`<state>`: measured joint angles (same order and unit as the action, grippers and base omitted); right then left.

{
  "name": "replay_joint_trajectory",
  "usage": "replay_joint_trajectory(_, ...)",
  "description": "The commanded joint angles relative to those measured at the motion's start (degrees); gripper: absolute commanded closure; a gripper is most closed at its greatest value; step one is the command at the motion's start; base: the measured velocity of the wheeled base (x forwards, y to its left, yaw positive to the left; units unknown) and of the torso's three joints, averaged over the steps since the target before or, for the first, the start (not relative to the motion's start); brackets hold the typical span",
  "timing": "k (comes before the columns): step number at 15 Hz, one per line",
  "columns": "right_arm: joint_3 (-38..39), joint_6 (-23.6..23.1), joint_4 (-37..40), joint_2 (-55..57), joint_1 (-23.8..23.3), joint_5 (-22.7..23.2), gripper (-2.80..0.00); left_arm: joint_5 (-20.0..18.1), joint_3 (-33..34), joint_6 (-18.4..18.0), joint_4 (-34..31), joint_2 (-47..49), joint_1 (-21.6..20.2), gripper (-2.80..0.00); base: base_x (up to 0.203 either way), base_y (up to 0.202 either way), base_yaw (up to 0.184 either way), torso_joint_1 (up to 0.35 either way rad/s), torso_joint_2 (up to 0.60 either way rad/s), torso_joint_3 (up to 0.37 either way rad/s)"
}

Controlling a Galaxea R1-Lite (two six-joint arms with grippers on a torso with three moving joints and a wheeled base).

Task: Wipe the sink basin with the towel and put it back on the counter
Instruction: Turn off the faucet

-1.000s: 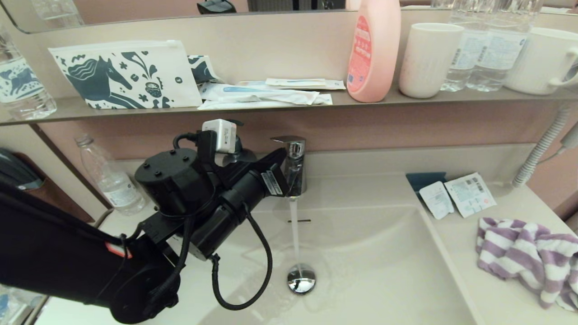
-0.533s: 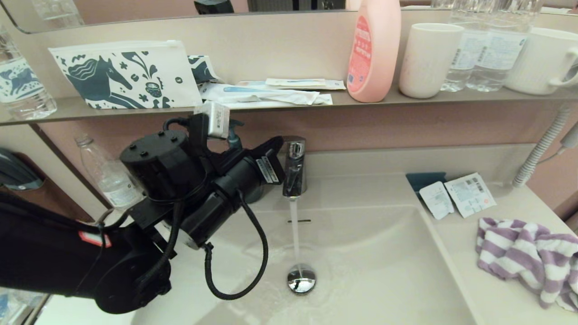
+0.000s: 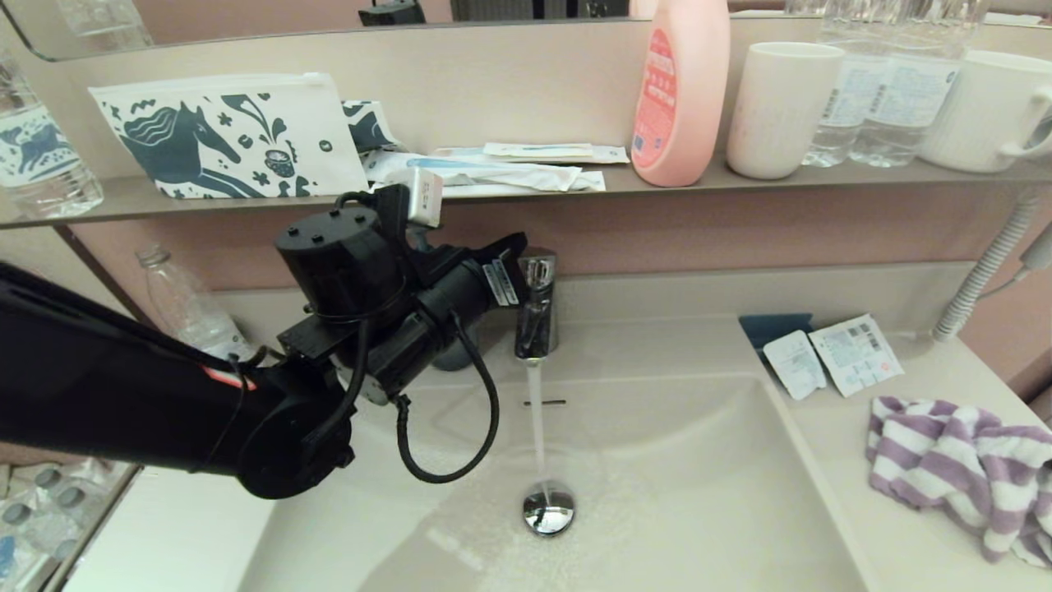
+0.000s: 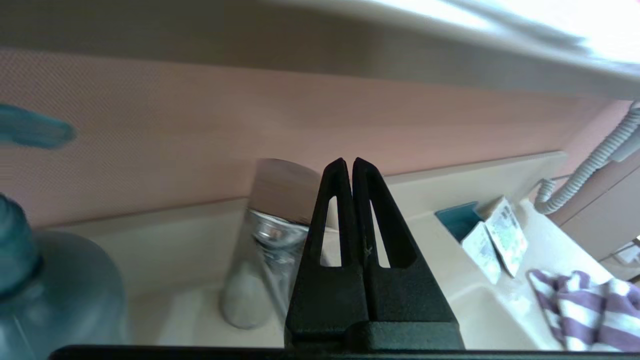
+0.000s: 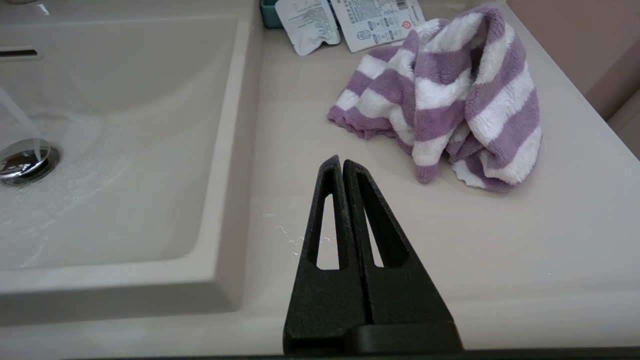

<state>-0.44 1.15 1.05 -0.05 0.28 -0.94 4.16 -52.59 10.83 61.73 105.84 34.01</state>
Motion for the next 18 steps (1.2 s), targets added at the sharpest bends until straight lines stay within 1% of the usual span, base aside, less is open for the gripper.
replay_joint_trajectory(1, 0.0, 0.0, 0.01, 0.05, -0.02, -0.03, 0.0, -0.41, -0.76, 0.07, 0.32, 1.91, -1.24, 0.0, 0.0, 0.0, 0.0, 0.0, 0.0, 0.0)
replay_joint_trajectory(6, 0.0, 0.0, 0.01, 0.05, -0.02, 0.04, 0.0, -0.47, 2.34, 0.42, 0.76, 1.86, -0.82, 0.0, 0.0, 0.0, 0.0, 0.0, 0.0, 0.0)
replay_joint_trajectory(8, 0.0, 0.0, 0.01, 0.05, -0.02, 0.0, 0.0, -0.3, 4.3, 0.46, 0.81, 0.33, 0.21, 0.0, 0.0, 0.0, 0.0, 0.0, 0.0, 0.0)
replay_joint_trajectory(11, 0.0, 0.0, 0.01, 0.05, -0.02, -0.03, 0.0, 0.28, 6.01, 0.59, 0.84, -2.19, 0.35, 0.0, 0.0, 0.0, 0.0, 0.0, 0.0, 0.0)
replay_joint_trajectory(13, 0.0, 0.0, 0.01, 0.05, -0.01, -0.03, 0.0, 1.18, 7.71, 0.48, 0.73, -6.6, 0.58, 0.0, 0.0, 0.0, 0.0, 0.0, 0.0, 0.0)
replay_joint_trajectory(15, 0.0, 0.0, 0.01, 0.05, -0.02, -0.03, 0.0, 2.25, 12.99, 0.36, 0.64, -12.93, 1.83, 0.0, 0.0, 0.0, 0.0, 0.0, 0.0, 0.0)
replay_joint_trajectory(16, 0.0, 0.0, 0.01, 0.05, -0.01, -0.03, 0.0, 3.4, 17.49, 0.32, 0.61, -16.45, 3.08, 0.0, 0.0, 0.0, 0.0, 0.0, 0.0, 0.0)
replay_joint_trajectory(18, 0.0, 0.0, 0.01, 0.05, -0.02, 0.05, 0.0, 6.95, 26.52, 0.33, 0.59, -23.66, 6.91, 0.0, 0.0, 0.0, 0.0, 0.0, 0.0, 0.0)
